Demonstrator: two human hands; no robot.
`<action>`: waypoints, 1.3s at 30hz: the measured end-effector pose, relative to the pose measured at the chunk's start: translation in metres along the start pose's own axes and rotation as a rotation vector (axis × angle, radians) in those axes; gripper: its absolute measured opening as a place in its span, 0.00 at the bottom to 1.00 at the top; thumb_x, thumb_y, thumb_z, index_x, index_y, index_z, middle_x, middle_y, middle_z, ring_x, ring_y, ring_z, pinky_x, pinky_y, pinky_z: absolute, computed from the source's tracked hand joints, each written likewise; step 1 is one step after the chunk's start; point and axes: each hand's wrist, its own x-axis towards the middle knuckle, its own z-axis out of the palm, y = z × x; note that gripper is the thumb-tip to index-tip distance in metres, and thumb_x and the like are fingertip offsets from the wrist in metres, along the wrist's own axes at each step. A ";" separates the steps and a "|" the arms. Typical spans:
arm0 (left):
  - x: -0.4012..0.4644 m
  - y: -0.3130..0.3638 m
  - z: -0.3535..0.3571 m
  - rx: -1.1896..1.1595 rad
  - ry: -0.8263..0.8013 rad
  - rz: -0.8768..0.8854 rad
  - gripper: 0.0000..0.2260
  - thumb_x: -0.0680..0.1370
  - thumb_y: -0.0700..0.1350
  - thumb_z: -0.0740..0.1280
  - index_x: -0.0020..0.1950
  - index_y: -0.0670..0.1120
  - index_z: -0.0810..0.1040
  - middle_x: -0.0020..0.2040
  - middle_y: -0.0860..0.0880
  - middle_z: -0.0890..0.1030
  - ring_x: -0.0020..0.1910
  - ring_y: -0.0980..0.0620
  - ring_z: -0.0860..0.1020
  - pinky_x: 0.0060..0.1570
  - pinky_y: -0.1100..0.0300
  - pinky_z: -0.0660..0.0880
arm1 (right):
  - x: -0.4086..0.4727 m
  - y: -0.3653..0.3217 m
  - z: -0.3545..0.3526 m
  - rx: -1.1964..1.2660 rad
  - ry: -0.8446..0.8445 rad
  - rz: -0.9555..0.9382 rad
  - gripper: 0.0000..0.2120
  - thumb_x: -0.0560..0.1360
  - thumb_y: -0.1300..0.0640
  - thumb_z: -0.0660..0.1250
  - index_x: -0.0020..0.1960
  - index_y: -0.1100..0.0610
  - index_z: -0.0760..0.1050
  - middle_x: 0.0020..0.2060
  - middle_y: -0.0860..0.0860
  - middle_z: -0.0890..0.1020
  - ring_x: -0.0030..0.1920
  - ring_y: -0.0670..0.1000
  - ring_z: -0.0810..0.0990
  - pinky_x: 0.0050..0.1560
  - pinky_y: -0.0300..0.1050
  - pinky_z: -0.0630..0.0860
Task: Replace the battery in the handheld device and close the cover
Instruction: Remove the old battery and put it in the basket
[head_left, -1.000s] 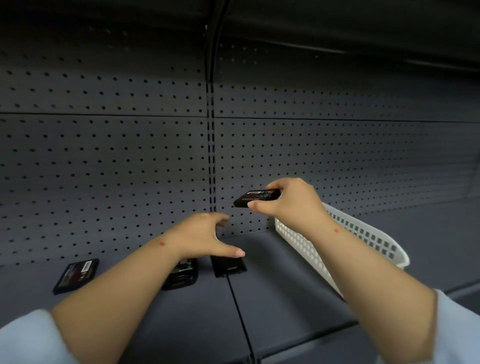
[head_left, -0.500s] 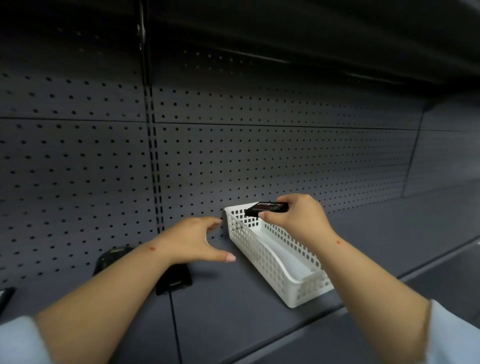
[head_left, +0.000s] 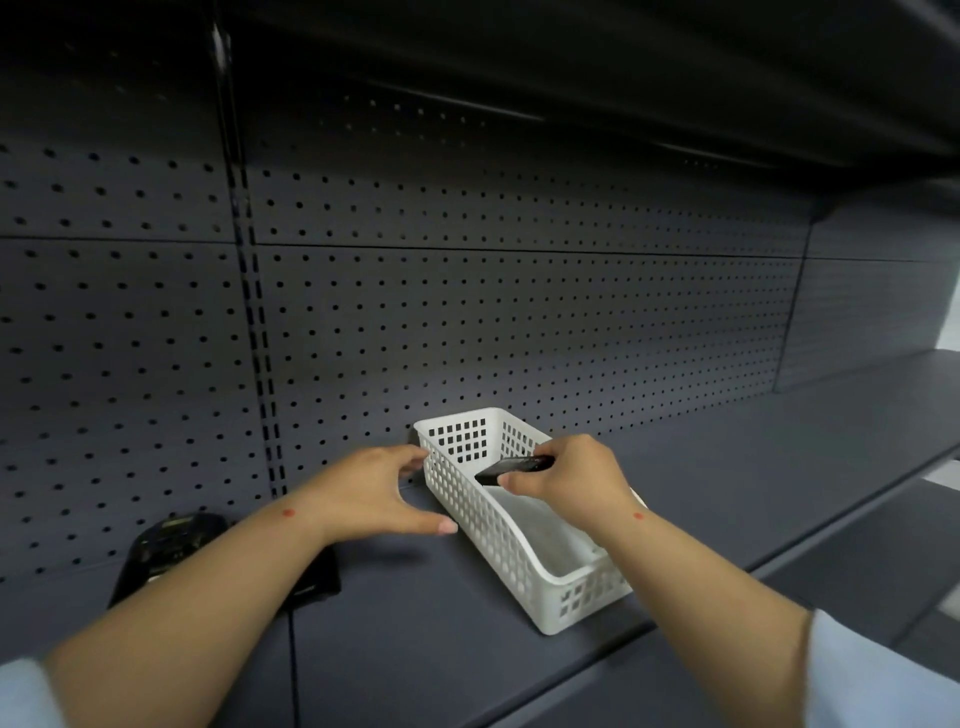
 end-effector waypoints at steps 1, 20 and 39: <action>0.001 0.000 0.001 -0.003 -0.004 -0.002 0.43 0.58 0.62 0.75 0.69 0.51 0.66 0.68 0.54 0.72 0.61 0.62 0.70 0.61 0.68 0.63 | 0.001 0.002 0.002 -0.016 -0.001 0.019 0.17 0.62 0.45 0.74 0.42 0.57 0.79 0.29 0.46 0.75 0.27 0.44 0.72 0.25 0.36 0.65; 0.000 -0.004 0.004 -0.034 -0.022 -0.001 0.58 0.43 0.76 0.64 0.69 0.51 0.66 0.67 0.54 0.72 0.62 0.62 0.71 0.59 0.71 0.63 | 0.005 -0.002 0.011 -0.486 -0.272 0.128 0.26 0.67 0.41 0.70 0.55 0.61 0.74 0.45 0.54 0.79 0.43 0.54 0.76 0.43 0.44 0.74; -0.016 -0.019 -0.011 0.028 -0.001 -0.058 0.61 0.41 0.79 0.61 0.71 0.51 0.63 0.69 0.53 0.71 0.64 0.60 0.70 0.63 0.66 0.64 | -0.001 -0.037 -0.005 -0.360 -0.202 0.010 0.29 0.70 0.45 0.69 0.65 0.59 0.68 0.62 0.54 0.76 0.61 0.54 0.75 0.55 0.44 0.72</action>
